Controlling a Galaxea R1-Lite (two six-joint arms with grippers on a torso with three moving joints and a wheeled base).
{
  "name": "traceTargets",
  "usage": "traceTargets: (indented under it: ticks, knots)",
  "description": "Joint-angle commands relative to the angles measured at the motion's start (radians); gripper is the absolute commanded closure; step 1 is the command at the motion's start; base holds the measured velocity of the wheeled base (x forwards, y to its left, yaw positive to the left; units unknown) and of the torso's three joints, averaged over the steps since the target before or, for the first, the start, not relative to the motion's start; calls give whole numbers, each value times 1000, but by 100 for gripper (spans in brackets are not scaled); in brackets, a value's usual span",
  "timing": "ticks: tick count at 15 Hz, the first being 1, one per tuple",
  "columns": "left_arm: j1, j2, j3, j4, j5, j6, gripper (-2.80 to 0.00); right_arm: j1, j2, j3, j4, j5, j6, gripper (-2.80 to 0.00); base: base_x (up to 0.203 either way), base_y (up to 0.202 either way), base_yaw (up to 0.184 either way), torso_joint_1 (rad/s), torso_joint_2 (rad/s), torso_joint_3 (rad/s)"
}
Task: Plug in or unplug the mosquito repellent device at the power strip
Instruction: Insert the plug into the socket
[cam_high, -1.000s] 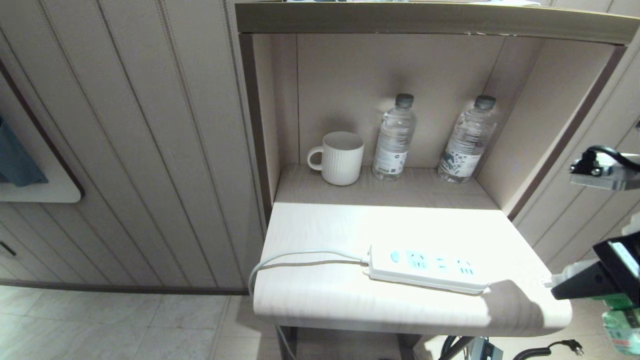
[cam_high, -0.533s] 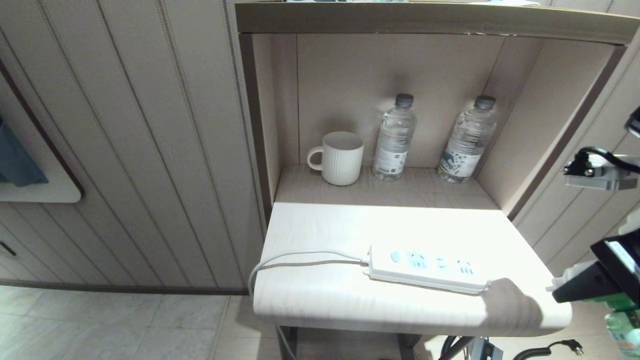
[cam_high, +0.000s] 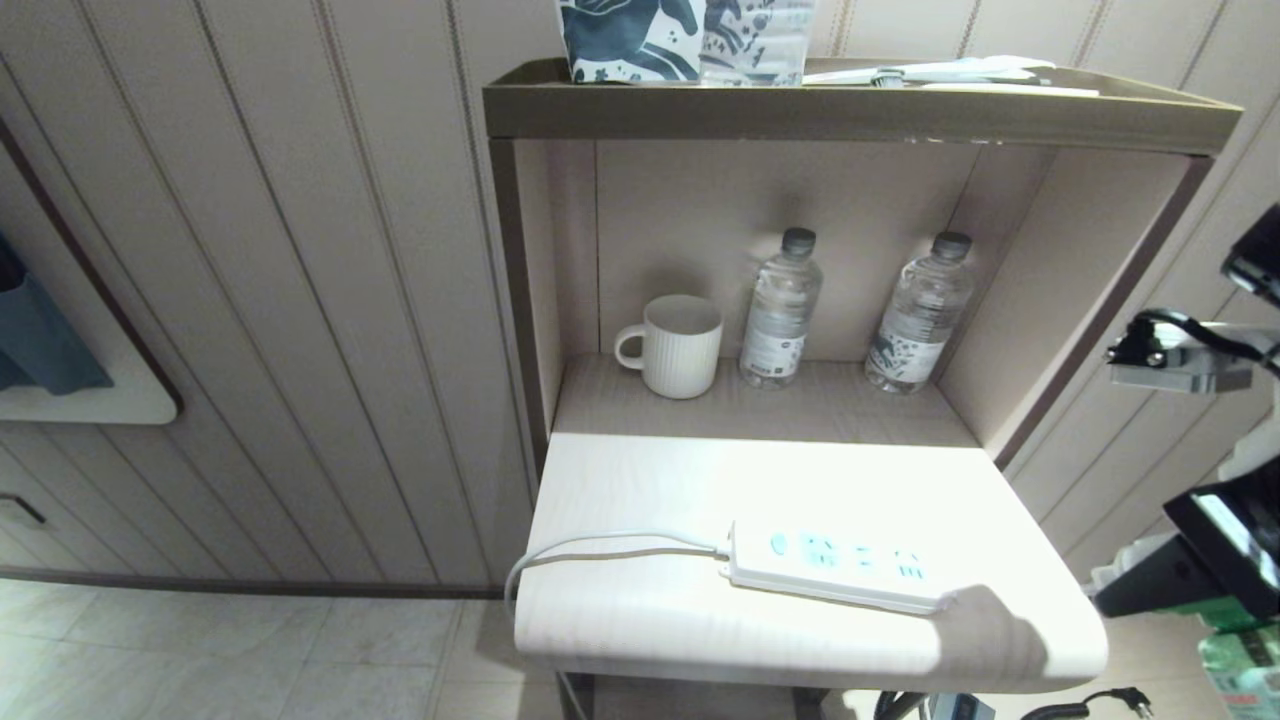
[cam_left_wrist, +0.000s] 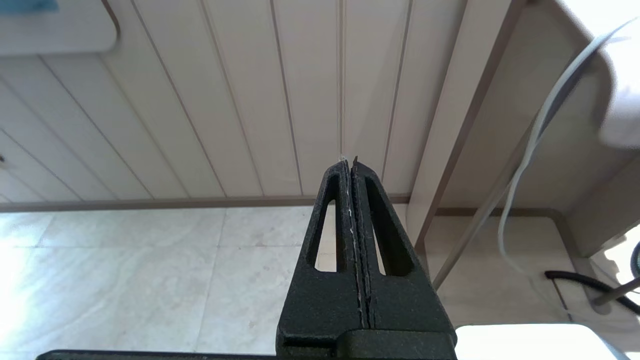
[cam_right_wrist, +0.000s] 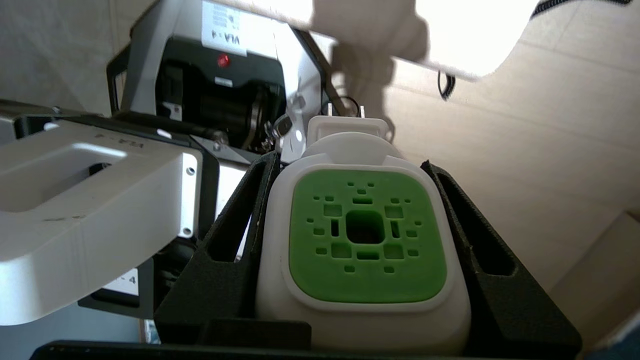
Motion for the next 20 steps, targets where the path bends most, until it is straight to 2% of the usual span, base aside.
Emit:
traceTargets:
  ticks: [1,6,9,12,16,20]
  knots:
    - [0,2,0,1,0,0,0,16,38,23,2,2,4,0,0,0,0,209,-490,-266]
    - [0,0,0,1,0,0,0,44,173,22,-5,18,11,0,0,0,0,232,-516,-283]
    - [0,1,0,1,0,0,0,44,217,30,-64,21,14,0,0,0,0,225,-483,-261]
    - [0,0,0,1,0,0,0,45,287,23,-74,32,25,0,0,0,0,67,-131,-70]
    - [0,1,0,1,0,0,0,62,362,48,-140,47,104,0,0,0,0,5,-8,-4]
    - [0,0,0,1,0,0,0,61,417,76,-164,53,107,0,0,0,0,0,0,0]
